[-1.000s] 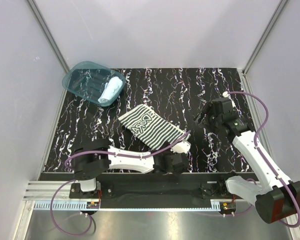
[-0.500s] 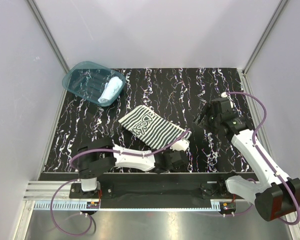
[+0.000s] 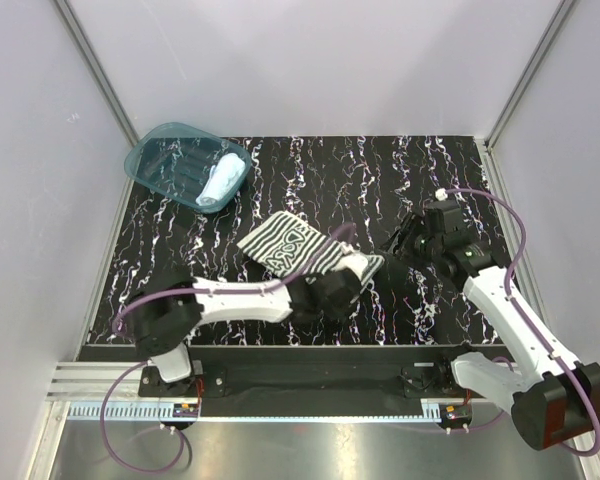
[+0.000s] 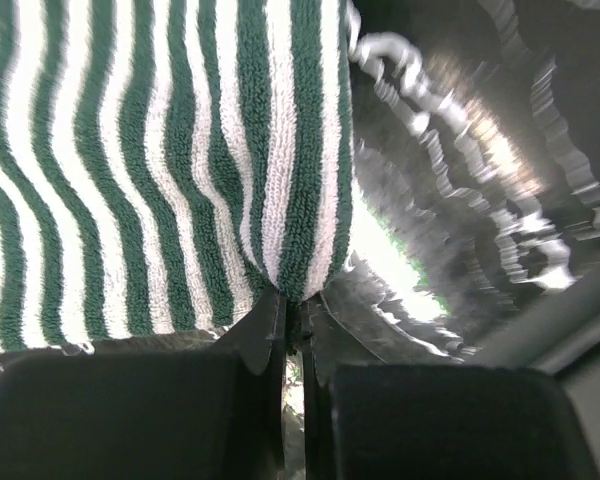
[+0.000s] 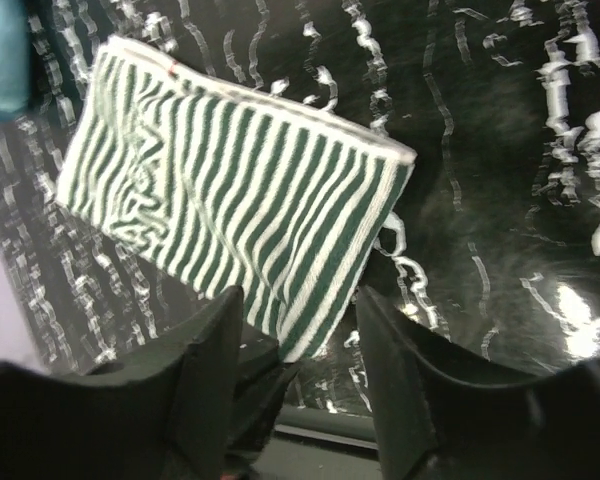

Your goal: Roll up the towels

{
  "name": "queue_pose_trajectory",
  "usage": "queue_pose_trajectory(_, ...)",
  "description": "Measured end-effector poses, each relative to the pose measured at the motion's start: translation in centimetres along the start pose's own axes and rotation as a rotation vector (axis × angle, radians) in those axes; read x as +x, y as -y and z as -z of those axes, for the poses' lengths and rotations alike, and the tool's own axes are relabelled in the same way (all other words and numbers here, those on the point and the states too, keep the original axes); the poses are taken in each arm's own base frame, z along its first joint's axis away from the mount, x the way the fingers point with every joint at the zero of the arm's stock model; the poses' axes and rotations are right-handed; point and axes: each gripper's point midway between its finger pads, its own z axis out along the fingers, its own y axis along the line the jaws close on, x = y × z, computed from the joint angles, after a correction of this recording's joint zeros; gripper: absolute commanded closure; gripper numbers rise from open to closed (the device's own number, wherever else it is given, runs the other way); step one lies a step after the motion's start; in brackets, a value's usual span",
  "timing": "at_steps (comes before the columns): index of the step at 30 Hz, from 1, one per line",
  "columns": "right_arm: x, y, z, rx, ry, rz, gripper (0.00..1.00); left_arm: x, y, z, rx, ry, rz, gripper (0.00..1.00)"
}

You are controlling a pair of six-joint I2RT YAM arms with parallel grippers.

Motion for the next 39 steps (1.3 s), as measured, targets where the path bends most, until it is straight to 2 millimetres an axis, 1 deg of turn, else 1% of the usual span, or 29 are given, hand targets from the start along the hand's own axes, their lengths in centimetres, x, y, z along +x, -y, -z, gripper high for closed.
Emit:
queue_pose_trajectory(3,0.6,-0.9,0.2,-0.069,-0.013,-0.005,0.49,-2.5,-0.2,1.7,0.125,0.044,0.131,1.0)
queue_pose_trajectory(5,0.8,-1.7,0.2,-0.115,-0.028,-0.006,0.5,-3.3,-0.9,2.1,0.186,0.067,0.211,1.0)
queue_pose_trajectory(7,1.1,-2.3,0.2,-0.151,-0.041,-0.006,0.57,-3.4,-1.6,2.2,0.263,0.074,0.3,1.0)
queue_pose_trajectory(9,1.2,-2.9,0.1,-0.187,-0.049,-0.01,0.64,-2.5,-2.4,1.9,0.323,0.054,0.386,1.0)
queue_pose_trajectory(10,1.4,-3.2,0.0,-0.208,-0.056,-0.013,0.72,-1.9,-2.8,1.6,0.341,0.04,0.425,1.0)
queue_pose_trajectory(12,1.7,-3.8,-0.3,-0.25,-0.07,-0.028,0.8,-0.9,-3.3,1.5,0.375,0.015,0.495,1.0)
queue_pose_trajectory(13,2.0,-4.0,-0.6,-0.272,-0.081,-0.037,0.87,-0.7,-3.4,1.5,0.398,0.006,0.539,1.0)
queue_pose_trajectory(15,2.7,-4.4,-1.5,-0.313,-0.111,-0.06,0.9,-0.4,-3.6,1.7,0.447,0.002,0.63,1.0)
queue_pose_trajectory(20,4.2,-4.9,-3.5,-0.378,-0.185,-0.115,0.92,-0.6,-5.0,2.1,0.511,-0.011,0.849,1.0)
queue_pose_trajectory(24,4.1,-6.4,-4.2,-0.456,-0.208,-0.117,0.92,-1.3,-5.7,2.6,0.536,-0.019,0.978,1.0)
queue_pose_trajectory(28,4.2,-7.4,-5.2,-0.529,-0.23,-0.12,0.93,-1.5,-6.6,2.8,0.535,-0.049,1.084,1.0)
queue_pose_trajectory(32,5.5,-7.1,-6.8,-0.564,-0.28,-0.152,0.92,-1.5,-7.2,2.8,0.534,-0.071,1.138,1.0)
queue_pose_trajectory(34,6.4,-6.8,-7.9,-0.561,-0.311,-0.171,0.9,-1.4,-7.6,2.6,0.528,-0.081,1.16,1.0)
queue_pose_trajectory(39,7.7,-6.3,-10.4,-0.561,-0.355,-0.189,0.89,-0.9,-8.5,2.1,0.514,-0.105,1.201,1.0)
